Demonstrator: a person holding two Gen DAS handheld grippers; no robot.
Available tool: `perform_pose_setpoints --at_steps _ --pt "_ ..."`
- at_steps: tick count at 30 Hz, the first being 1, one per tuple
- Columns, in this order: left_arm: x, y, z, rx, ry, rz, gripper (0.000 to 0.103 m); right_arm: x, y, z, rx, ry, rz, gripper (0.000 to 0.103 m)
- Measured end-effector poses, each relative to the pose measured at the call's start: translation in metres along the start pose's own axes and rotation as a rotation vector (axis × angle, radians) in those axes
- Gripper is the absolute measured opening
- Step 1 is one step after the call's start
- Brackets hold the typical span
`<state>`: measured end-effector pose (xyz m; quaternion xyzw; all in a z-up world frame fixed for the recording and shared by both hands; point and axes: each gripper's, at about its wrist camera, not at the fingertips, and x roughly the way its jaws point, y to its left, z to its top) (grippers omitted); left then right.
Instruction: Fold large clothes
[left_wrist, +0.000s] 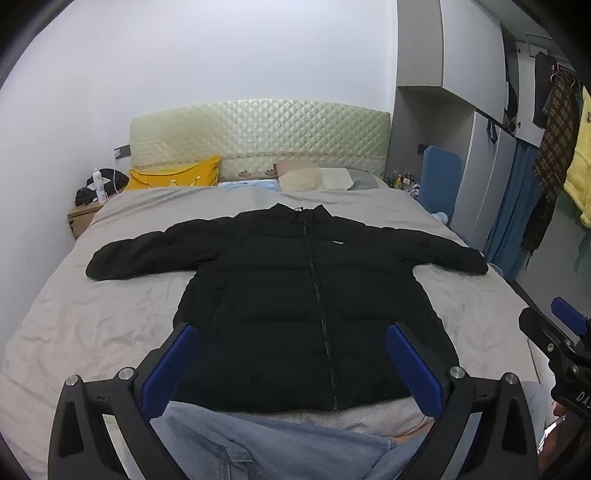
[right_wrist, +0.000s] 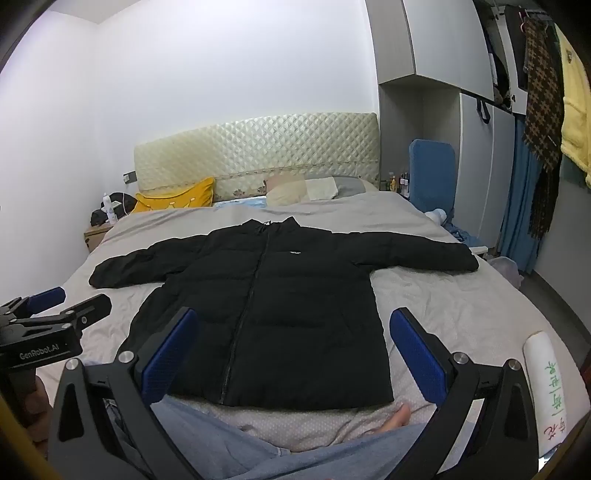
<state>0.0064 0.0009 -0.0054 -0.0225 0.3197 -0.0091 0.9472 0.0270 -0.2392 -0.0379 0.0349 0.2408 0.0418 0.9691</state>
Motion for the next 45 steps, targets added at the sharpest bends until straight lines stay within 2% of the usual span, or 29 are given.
perform_pose_setpoints --at_steps 5,14,19,35,40,45 --pt "-0.007 0.003 0.002 -0.009 0.007 0.002 0.103 -0.007 0.001 0.0 0.009 -0.002 0.008 0.103" --pt "-0.039 0.006 -0.006 -0.019 -0.043 -0.012 0.103 -0.035 0.007 0.001 -0.001 -0.043 0.01 0.103" --pt "-0.052 0.013 -0.011 -0.029 -0.037 -0.041 0.103 -0.046 0.013 -0.001 -0.007 -0.044 0.011 0.103" --pt "-0.09 0.039 -0.022 -0.062 -0.076 -0.05 0.103 -0.072 0.033 -0.006 -0.025 -0.077 0.017 0.103" --pt "-0.087 0.036 -0.017 -0.051 -0.069 -0.074 0.103 -0.079 0.033 -0.003 -0.036 -0.082 0.014 0.103" --pt "-0.076 0.027 -0.013 -0.017 -0.06 -0.065 0.103 -0.074 0.028 -0.006 -0.019 -0.076 0.005 0.103"
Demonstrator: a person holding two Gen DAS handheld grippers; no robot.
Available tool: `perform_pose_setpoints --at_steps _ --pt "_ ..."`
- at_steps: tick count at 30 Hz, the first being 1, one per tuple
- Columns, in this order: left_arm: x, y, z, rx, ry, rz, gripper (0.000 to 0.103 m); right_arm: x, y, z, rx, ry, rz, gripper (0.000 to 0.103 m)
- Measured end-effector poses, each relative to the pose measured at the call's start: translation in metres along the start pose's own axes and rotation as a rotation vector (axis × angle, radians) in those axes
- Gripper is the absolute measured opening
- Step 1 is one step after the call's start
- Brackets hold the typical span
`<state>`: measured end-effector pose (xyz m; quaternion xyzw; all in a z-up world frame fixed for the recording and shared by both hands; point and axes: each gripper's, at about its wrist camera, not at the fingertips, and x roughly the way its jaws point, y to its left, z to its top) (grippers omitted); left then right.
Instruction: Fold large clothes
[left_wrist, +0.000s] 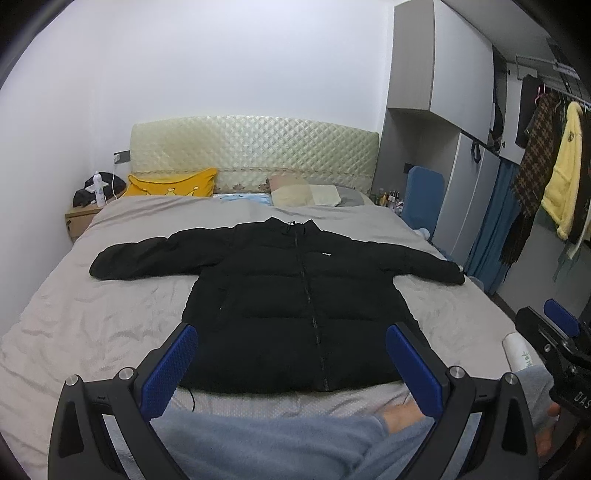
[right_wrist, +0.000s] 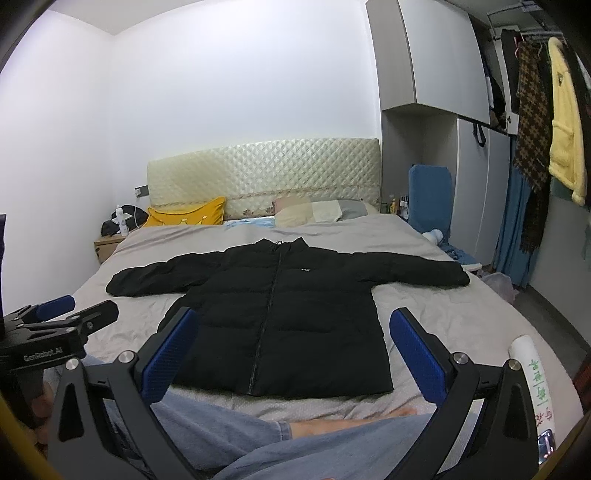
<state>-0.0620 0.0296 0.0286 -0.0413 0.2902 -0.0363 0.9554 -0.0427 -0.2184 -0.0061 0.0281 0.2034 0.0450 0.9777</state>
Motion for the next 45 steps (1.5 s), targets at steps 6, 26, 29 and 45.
perform_pose_setpoints --at_steps 6,26,29,45 --pt "0.022 -0.006 0.013 0.009 0.021 0.024 0.103 0.025 -0.007 0.001 0.01 0.042 0.01 0.103" --pt "0.072 -0.045 0.066 0.065 0.004 -0.009 0.103 0.063 -0.039 0.037 0.025 0.037 -0.011 0.103" --pt "0.082 -0.057 0.09 0.062 -0.028 -0.042 0.103 0.073 -0.047 0.056 0.019 0.012 -0.039 0.103" --pt "0.214 -0.066 0.1 0.102 -0.041 -0.095 0.103 0.182 -0.089 0.049 0.034 0.02 -0.04 0.103"
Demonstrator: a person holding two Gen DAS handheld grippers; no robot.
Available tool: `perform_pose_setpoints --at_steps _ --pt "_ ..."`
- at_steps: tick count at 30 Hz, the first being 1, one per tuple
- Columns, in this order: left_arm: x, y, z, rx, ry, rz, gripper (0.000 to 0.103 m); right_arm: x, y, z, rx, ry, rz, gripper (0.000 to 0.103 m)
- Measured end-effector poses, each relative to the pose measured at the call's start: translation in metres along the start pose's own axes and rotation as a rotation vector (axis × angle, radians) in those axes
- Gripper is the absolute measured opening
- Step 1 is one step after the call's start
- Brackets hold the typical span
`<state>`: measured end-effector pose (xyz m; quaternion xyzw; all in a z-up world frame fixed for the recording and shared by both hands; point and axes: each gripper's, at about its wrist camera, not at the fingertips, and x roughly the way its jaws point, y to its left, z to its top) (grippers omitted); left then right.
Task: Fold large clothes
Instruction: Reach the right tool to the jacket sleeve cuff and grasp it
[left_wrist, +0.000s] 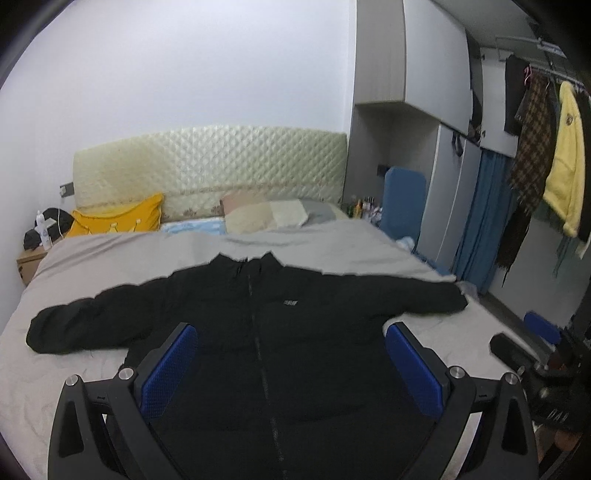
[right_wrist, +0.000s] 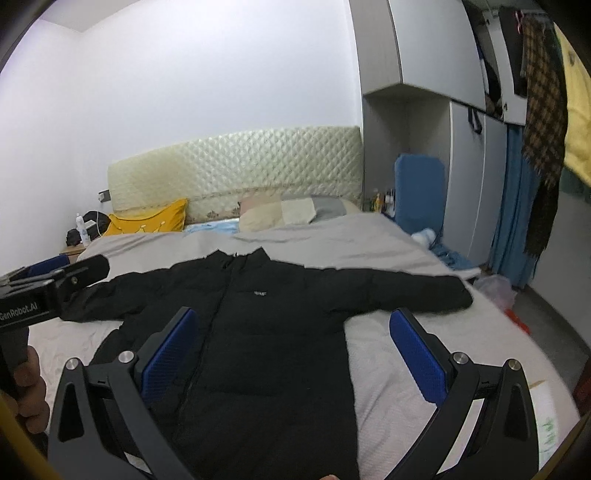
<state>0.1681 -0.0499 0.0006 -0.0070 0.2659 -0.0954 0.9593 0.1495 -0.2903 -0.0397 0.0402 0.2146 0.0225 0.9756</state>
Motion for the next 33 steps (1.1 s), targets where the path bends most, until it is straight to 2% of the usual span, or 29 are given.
perform_pose_setpoints --at_steps 2,6,11,16,18,23,25,28,33 --pt "0.013 0.01 -0.01 0.006 0.007 0.035 0.103 0.012 0.0 -0.004 -0.003 -0.003 0.009 0.103" --pt "0.026 0.028 -0.019 -0.02 0.007 0.048 0.103 0.025 0.001 0.003 -0.029 -0.035 -0.004 0.103" --pt "0.043 0.057 -0.025 -0.097 0.006 0.044 0.103 0.048 -0.006 0.026 -0.047 -0.083 -0.005 0.103" --pt "0.061 0.077 -0.03 -0.131 0.027 0.07 0.103 0.079 -0.034 0.049 0.011 -0.165 -0.064 0.103" --pt "0.066 0.082 -0.034 -0.141 0.037 0.072 0.103 0.098 -0.049 0.056 0.047 -0.155 -0.074 0.103" --pt "0.078 0.094 -0.04 -0.166 0.054 0.095 0.103 0.156 -0.096 0.043 0.085 -0.146 -0.223 0.103" --pt "0.081 0.097 -0.042 -0.176 0.057 0.1 0.103 0.176 -0.117 0.035 0.13 -0.112 -0.214 0.103" --pt "0.087 0.099 -0.046 -0.178 0.063 0.105 0.103 0.203 -0.154 0.023 0.187 -0.066 -0.265 0.103" --pt "0.098 0.1 -0.052 -0.168 0.075 0.122 0.103 0.239 -0.221 0.004 0.308 0.015 -0.278 0.1"
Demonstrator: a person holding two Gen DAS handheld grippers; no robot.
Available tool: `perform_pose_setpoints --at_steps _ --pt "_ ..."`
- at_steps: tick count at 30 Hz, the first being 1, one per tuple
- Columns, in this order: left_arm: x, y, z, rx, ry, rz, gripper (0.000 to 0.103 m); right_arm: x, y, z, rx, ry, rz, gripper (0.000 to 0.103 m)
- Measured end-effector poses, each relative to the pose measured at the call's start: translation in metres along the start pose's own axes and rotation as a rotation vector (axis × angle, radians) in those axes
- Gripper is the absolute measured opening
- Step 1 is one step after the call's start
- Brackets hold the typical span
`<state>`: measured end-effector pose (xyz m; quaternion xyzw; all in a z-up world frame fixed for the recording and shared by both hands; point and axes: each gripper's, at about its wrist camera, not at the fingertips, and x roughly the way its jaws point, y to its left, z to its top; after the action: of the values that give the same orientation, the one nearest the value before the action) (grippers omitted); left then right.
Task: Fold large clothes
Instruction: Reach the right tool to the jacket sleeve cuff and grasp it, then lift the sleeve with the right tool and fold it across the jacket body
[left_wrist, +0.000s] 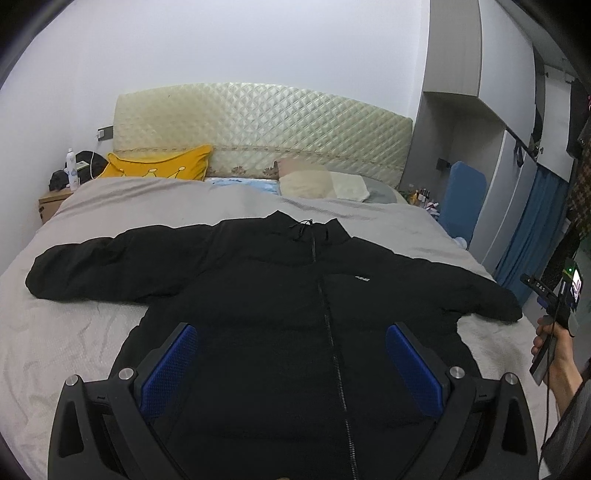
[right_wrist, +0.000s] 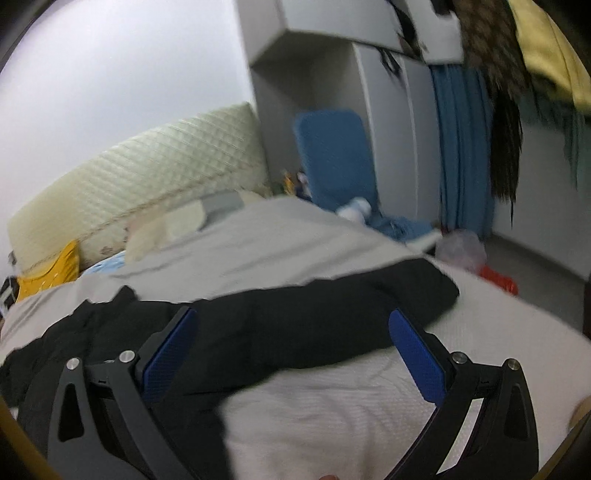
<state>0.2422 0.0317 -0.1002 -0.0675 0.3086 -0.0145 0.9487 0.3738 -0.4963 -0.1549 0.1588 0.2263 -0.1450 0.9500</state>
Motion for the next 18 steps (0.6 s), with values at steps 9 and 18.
perform_pose_setpoints --at_steps 9,18 --pt "0.034 0.004 0.0 -0.011 0.002 0.043 0.103 0.09 -0.133 -0.017 0.362 0.144 -0.027 0.095" --pt "0.083 0.01 -0.002 -0.064 0.038 0.076 0.103 0.17 -0.208 -0.027 0.63 0.117 0.006 0.084"
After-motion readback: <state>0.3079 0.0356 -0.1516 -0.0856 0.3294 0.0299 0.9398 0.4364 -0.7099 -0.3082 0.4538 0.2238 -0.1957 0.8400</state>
